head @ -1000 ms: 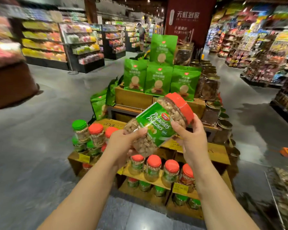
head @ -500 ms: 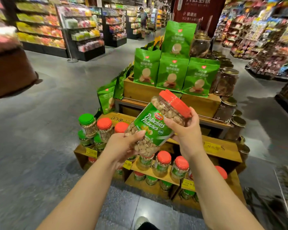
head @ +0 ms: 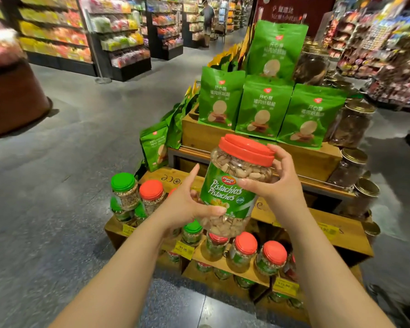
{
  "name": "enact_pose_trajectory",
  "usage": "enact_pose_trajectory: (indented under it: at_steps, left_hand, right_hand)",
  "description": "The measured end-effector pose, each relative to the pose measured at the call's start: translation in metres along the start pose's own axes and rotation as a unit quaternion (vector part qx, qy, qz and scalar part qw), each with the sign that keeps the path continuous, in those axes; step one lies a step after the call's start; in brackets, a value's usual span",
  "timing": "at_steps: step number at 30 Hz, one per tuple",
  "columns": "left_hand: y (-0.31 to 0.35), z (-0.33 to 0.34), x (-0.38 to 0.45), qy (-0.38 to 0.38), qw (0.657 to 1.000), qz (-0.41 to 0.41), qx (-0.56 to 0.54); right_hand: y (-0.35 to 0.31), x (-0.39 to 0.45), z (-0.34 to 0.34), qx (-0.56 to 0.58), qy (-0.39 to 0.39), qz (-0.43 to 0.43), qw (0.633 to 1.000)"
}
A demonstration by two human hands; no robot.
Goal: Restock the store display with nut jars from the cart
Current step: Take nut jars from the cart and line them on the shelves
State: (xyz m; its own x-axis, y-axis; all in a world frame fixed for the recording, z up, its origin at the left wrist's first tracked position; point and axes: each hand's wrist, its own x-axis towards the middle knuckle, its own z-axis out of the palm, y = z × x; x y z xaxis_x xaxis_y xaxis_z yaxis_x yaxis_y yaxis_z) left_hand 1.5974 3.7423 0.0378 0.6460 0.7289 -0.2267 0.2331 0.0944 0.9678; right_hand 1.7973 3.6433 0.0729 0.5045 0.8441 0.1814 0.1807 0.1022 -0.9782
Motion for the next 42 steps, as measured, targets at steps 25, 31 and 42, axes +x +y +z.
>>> enact_pose_trajectory:
  at_steps: [25, 31, 42]
  left_hand:
    - [-0.009, -0.122, 0.166, -0.068, 0.985, 0.079, 0.137]
    - [-0.029, -0.1, 0.188, -0.074, 0.987, 0.052, 0.129]
    - [-0.085, -0.053, 0.251, -0.085, 0.978, -0.087, 0.169]
  right_hand:
    - [0.035, 0.109, 0.12, 0.009, 0.061, 0.206, 0.977]
    - [0.061, 0.125, 0.105, 0.049, 0.075, 0.274, 0.958]
    - [0.172, 0.173, 0.062, 0.083, 0.072, 0.404, 0.908]
